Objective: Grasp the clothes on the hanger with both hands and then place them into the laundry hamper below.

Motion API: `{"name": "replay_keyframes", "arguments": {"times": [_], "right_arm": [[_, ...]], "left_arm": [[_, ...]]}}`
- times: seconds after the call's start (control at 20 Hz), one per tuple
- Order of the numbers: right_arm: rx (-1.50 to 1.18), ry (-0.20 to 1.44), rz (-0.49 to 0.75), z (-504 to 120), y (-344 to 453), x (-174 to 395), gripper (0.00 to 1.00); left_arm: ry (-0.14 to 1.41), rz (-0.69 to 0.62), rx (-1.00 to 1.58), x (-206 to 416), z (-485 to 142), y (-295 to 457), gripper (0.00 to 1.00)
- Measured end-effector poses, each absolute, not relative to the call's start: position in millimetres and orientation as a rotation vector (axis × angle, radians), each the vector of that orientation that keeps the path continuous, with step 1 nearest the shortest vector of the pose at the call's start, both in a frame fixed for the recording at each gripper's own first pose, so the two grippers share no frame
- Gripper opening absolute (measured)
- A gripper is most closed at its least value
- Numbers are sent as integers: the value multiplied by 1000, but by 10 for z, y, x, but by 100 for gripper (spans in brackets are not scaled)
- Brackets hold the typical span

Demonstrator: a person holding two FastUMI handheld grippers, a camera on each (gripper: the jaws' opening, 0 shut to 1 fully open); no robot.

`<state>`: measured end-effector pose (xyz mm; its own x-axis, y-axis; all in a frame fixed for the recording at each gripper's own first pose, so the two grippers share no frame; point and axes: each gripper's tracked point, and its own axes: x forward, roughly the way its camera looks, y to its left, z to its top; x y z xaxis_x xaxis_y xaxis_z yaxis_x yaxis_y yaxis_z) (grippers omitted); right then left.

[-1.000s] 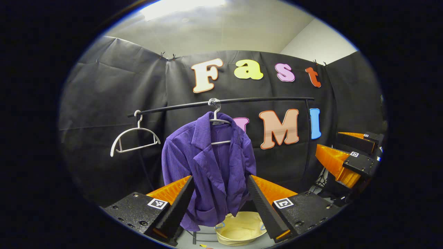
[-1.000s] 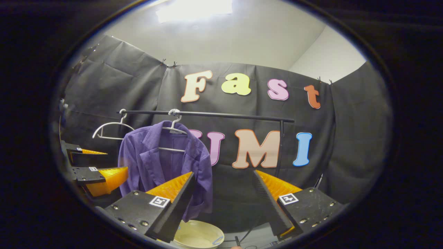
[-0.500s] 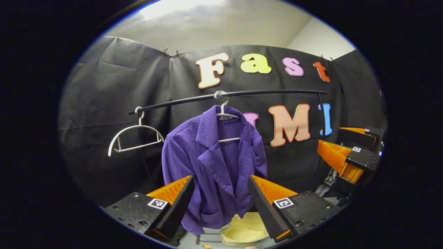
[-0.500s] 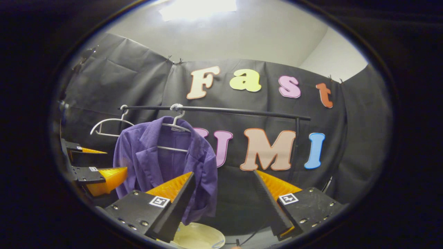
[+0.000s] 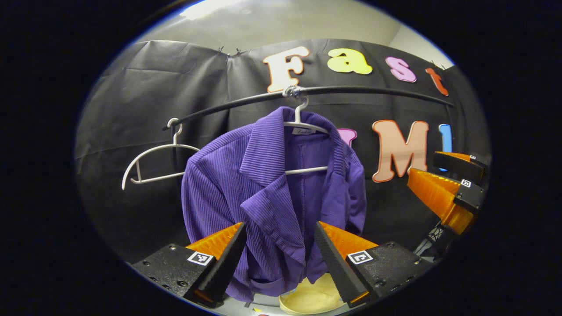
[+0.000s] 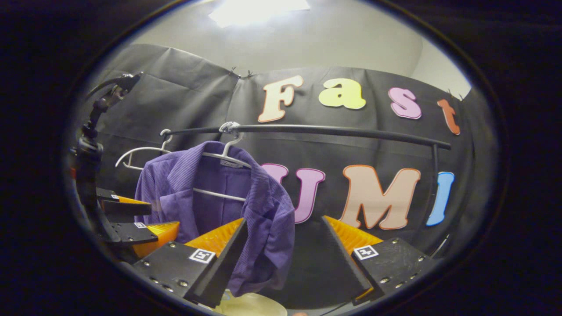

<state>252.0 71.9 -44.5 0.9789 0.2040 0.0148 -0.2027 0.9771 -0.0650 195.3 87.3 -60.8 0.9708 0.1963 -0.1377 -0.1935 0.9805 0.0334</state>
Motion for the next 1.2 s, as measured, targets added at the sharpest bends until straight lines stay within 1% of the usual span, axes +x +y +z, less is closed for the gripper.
{"name": "replay_keyframes", "arguments": {"times": [0.1, 0.2, 0.25, 0.35, 0.5, 0.55, 0.6, 0.65, 0.7, 0.75, 0.8, 1.0, 1.05, 1.15, 1.2], "right_arm": [[-65, -25, 251, -464, 757, 2734, 98], [-67, -32, 290, -471, 790, 2895, 98], [-66, -32, 306, -482, 806, 2950, 98], [-59, -29, 334, -514, 833, 3062, 99], [-49, -29, 375, -553, 929, 3216, 99], [-47, -30, 388, -555, 946, 3244, 99], [-46, -31, 399, -563, 965, 3263, 94], [-44, -35, 409, -563, 990, 3277, 98], [-42, -37, 418, -566, 1019, 3290, 99], [-39, -36, 425, -574, 1041, 3320, 94], [-34, -35, 432, -598, 1056, 3344, 99], [-20, -26, 455, -650, 1173, 3403, 99], [-18, -21, 456, -669, 1203, 3425, 99], [-10, 0, 455, -751, 1257, 3478, 99], [-5, 13, 457, -796, 1303, 3491, 94]], "left_arm": [[142, 243, 1, 2115, -645, 904, 95], [144, 288, 2, 2237, -673, 955, 94], [145, 314, 4, 2285, -683, 1000, 95], [148, 357, 2, 2349, -723, 1037, 95], [144, 408, 24, 2448, -780, 1140, 95], [142, 407, 34, 2492, -776, 1149, 95], [144, 403, 41, 2500, -797, 1139, 93], [147, 401, 45, 2506, -815, 1146, 86], [149, 391, 47, 2524, -818, 1131, 82], [150, 380, 49, 2527, -806, 1104, 71], [153, 371, 52, 2546, -818, 1095, 59], [162, 390, 85, 2490, -805, 1155, 13], [167, 390, 83, 2480, -794, 1154, 5], [169, 387, 79, 2438, -764, 1161, 0], [172, 382, 83, 2417, -747, 1163, 1]]}}
